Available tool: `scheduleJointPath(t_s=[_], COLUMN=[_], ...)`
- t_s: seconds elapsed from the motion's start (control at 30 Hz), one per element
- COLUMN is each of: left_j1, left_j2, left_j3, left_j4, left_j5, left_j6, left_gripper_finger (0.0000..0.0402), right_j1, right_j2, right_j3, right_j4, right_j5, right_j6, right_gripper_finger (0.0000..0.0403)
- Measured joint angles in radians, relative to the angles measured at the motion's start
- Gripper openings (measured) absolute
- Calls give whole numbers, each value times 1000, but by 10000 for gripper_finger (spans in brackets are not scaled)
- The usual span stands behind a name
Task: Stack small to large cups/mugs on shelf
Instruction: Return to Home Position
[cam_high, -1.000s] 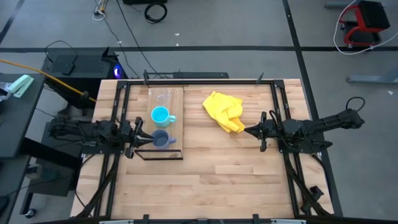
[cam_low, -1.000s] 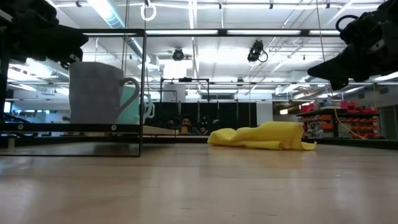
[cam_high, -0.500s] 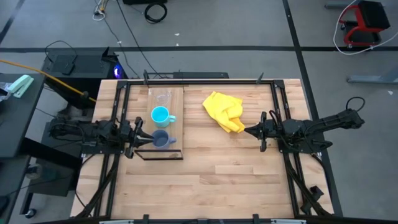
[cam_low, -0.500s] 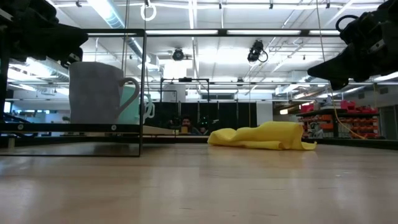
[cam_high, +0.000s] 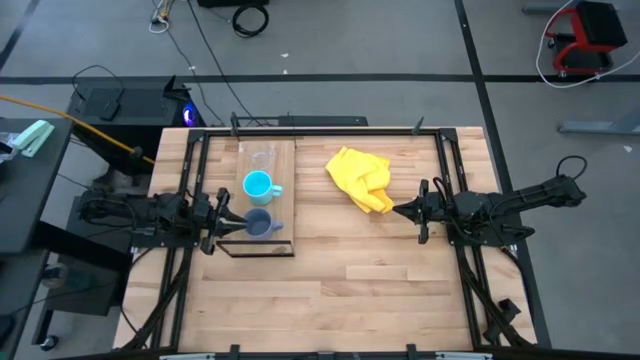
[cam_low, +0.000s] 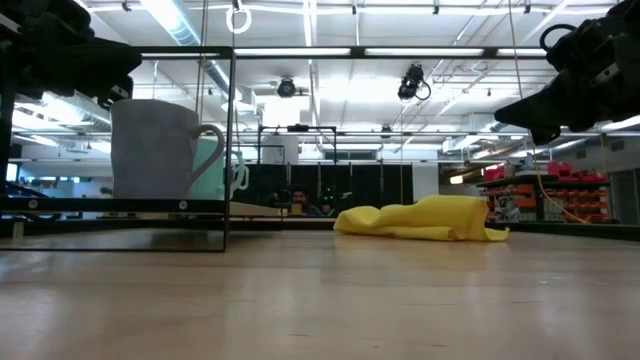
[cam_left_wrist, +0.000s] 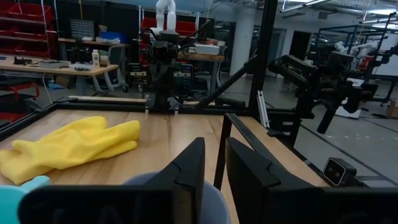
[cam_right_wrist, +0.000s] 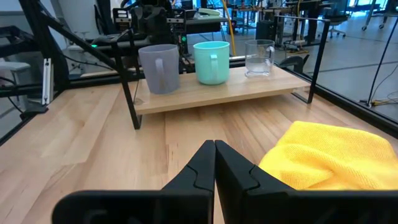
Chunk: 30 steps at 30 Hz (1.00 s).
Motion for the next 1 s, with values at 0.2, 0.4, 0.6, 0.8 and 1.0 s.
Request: scheduleJointPath(t_s=[0.2,0.4,0.6,0.8,1.0], left_j1=[0,0,0,0,0], left_j2=[0,0,0,0,0], left_j3=[0,0,0,0,0], left_j4=[0,0,0,0,0], left_j5=[0,0,0,0,0], left_j6=[0,0,0,0,0], left_gripper_finger=[67,73,73,67,73], right_j1=[0,0,0,0,0], right_j2=[0,0,0,0,0], right_j3=[0,0,0,0,0], right_j4=[0,0,0,0,0], right_j5=[0,0,0,0,0], right_j6=[0,0,0,0,0], right_gripper_finger=[13,13,13,13,13])
